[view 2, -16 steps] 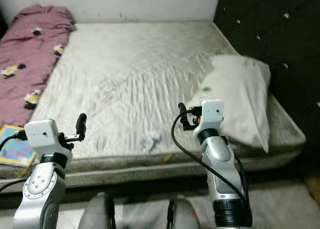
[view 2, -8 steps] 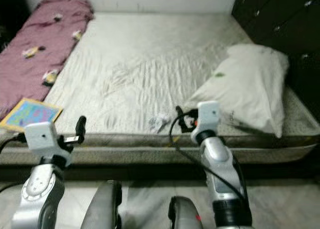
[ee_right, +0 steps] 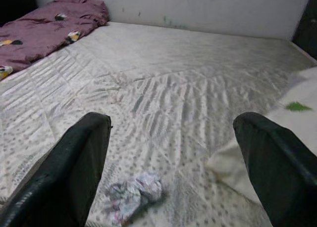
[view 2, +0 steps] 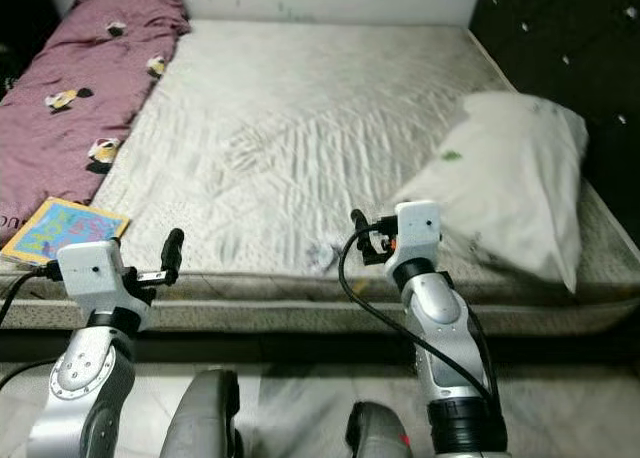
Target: Clean up the room
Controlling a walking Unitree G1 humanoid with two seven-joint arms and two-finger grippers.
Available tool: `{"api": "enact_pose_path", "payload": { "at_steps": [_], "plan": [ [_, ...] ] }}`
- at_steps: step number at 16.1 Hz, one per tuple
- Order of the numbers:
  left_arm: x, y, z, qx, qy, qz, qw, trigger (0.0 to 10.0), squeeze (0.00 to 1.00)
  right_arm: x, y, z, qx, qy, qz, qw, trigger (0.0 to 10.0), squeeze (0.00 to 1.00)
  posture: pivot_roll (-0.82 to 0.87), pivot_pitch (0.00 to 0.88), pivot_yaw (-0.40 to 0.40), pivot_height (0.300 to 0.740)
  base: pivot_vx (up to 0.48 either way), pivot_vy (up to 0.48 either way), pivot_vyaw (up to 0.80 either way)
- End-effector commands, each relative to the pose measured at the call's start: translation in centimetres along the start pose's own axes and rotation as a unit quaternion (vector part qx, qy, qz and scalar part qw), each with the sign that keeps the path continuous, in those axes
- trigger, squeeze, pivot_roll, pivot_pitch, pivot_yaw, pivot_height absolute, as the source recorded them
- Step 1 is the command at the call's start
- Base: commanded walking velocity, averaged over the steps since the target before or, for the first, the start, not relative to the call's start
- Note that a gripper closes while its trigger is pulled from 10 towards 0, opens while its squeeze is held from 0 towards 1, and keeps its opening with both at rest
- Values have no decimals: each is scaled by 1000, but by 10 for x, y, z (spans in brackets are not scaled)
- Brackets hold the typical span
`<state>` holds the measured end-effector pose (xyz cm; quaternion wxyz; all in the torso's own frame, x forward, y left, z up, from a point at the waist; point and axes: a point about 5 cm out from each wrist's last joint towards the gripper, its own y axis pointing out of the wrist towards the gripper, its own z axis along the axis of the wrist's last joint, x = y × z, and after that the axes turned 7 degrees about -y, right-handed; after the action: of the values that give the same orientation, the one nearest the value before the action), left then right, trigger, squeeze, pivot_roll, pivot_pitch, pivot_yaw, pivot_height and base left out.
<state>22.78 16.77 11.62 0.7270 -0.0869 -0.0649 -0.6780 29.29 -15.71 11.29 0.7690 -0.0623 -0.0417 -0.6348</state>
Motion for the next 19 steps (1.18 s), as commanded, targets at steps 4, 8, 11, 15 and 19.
{"api": "enact_pose_path", "payload": {
  "at_steps": [4,8,11,15,19],
  "plan": [
    [1,-1,2,6,1,-2,1000,10000,0,0,1,4,12,9,4,1000,10000,0,10,31,-24,641,365,0,0],
    [0,-1,2,5,5,1,1000,10000,0,-1,2,4,14,12,9,1000,10000,0,12,27,-26,641,370,0,0],
    [-2,-1,2,7,6,6,1000,10000,0,-1,1,4,15,12,8,1000,10000,0,11,17,-27,641,351,0,0],
    [3,-3,5,11,-2,7,1000,10000,0,-5,-6,2,10,0,24,1000,10000,0,12,51,-34,641,0,0,0],
    [-5,-3,4,-10,5,23,1000,10000,0,-13,-6,2,-10,29,30,999,10000,0,10,132,-13,641,0,0,331]
  ]
}}
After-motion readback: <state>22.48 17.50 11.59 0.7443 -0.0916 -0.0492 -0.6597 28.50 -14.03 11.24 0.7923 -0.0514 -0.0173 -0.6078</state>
